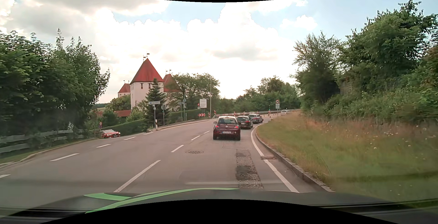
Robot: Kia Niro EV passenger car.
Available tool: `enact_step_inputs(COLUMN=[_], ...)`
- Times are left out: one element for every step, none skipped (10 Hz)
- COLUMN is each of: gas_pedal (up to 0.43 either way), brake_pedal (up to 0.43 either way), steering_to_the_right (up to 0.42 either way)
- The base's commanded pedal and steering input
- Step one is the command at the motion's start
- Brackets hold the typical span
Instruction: Follow the waypoints while adhering to traffic rules and regulations
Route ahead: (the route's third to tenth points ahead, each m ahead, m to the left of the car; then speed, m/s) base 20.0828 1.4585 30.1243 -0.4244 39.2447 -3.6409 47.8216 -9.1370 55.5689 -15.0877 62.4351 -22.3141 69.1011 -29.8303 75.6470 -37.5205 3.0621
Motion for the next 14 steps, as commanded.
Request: enact_step_inputs(gas_pedal=[0.079, 0.079, 0.079, 0.087, 0.087, 0.087, 0.087, 0.087, 0.087, 0.087, 0.087, 0.087, 0.087, 0.098], brake_pedal=[0.000, 0.000, 0.000, 0.000, 0.000, 0.000, 0.000, 0.000, 0.000, 0.000, 0.000, 0.000, 0.000, 0.000], steering_to_the_right=[0.005, 0.005, 0.005, 0.005, 0.005, 0.004, 0.005, 0.005, 0.004, 0.005, 0.005, 0.005, 0.004, 0.005])
